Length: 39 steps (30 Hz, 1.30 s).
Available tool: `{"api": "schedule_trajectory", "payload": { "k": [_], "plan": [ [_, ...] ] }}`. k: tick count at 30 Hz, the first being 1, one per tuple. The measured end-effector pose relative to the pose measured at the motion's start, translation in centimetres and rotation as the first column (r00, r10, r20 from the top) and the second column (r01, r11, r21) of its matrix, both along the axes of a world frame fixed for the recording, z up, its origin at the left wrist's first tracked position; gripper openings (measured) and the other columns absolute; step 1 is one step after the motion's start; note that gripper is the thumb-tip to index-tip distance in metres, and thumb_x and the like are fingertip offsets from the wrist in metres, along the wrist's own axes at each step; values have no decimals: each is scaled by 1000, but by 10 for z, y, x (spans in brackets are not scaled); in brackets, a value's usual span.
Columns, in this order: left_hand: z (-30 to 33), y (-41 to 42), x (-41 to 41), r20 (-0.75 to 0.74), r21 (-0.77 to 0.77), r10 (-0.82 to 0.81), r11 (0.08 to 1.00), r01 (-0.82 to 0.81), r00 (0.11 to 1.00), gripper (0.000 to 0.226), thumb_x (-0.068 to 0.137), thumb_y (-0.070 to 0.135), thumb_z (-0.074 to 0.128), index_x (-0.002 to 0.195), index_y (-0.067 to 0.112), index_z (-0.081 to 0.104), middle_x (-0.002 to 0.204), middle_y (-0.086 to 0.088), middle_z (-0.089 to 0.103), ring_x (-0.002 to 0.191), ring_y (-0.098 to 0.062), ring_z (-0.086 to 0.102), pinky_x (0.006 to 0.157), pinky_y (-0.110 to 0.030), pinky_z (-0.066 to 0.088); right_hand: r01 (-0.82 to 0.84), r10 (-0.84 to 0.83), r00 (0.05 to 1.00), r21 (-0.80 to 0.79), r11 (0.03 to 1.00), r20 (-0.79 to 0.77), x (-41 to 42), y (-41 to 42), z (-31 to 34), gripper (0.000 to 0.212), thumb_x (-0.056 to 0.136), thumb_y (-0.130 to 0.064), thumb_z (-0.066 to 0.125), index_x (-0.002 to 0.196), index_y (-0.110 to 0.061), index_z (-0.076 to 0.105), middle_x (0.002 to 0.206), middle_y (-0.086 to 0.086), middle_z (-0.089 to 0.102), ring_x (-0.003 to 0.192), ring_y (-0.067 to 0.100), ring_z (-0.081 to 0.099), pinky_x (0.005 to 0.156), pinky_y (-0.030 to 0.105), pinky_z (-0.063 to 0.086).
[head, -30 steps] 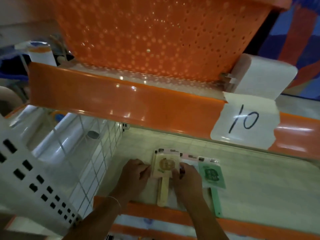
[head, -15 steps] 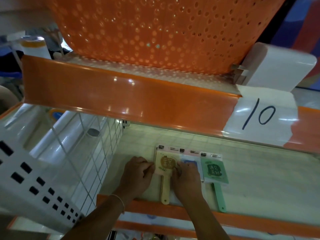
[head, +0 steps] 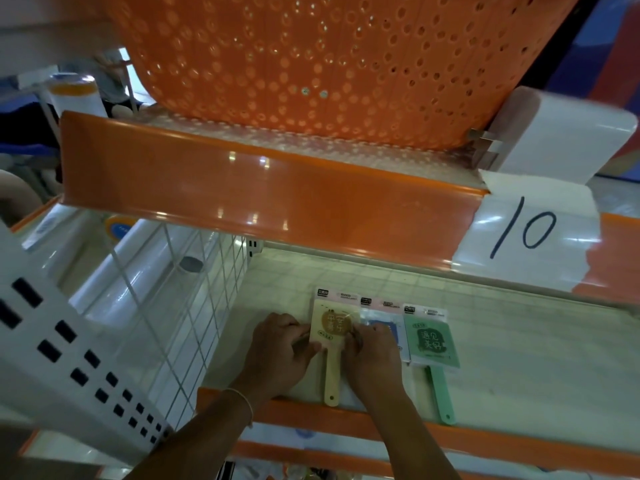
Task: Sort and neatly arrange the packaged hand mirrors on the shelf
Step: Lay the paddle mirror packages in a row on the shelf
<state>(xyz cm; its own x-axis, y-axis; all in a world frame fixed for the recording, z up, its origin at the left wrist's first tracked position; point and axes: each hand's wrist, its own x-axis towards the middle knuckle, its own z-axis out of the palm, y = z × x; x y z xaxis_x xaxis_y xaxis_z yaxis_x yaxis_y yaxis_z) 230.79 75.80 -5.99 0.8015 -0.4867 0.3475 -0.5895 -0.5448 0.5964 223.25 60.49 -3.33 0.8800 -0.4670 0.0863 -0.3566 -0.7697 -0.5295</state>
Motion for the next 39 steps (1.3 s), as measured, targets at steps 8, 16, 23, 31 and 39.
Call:
{"api": "schedule_trajectory", "payload": {
  "k": [8,16,23,31,39],
  "plan": [
    [4,0,-2,-37,25,31,999,-30,999,60,70,63,58,104,15,73,85,5,61,84,-16,55,74,-38,51,146,-144,965,8,989,221,-28,-22,23,19,92,-9,55,104,-10,70,96,6,64,86,14,52,78,22,36],
    [11,0,-6,-52,-45,18,999,-21,998,49,80,54,51,111,19,67,80,11,57,82,-16,54,74,-40,50,304,-317,922,92,948,223,-58,-38,19,21,88,-4,59,107,-7,70,102,11,67,92,26,63,81,23,40],
    [14,-1,-9,-46,-11,42,999,-42,998,49,86,46,43,107,9,69,84,-3,64,83,-22,58,74,-43,52,258,-277,936,112,960,216,-67,-32,17,24,89,-4,59,110,-8,68,102,9,67,90,21,62,81,23,41],
    [25,-3,-25,243,104,16,994,-43,970,38,92,29,44,116,5,62,105,-12,59,96,-28,55,79,-38,44,226,-242,951,102,969,190,-86,-42,20,23,90,-9,60,111,-9,68,102,4,68,88,9,54,82,21,41],
    [57,-72,-66,165,8,-181,983,183,969,31,91,26,47,108,6,64,104,-6,60,99,-23,55,90,-31,44,261,-284,944,146,954,166,-99,-92,17,25,90,-21,61,114,-17,67,105,0,68,84,5,58,75,15,42]
  ]
}}
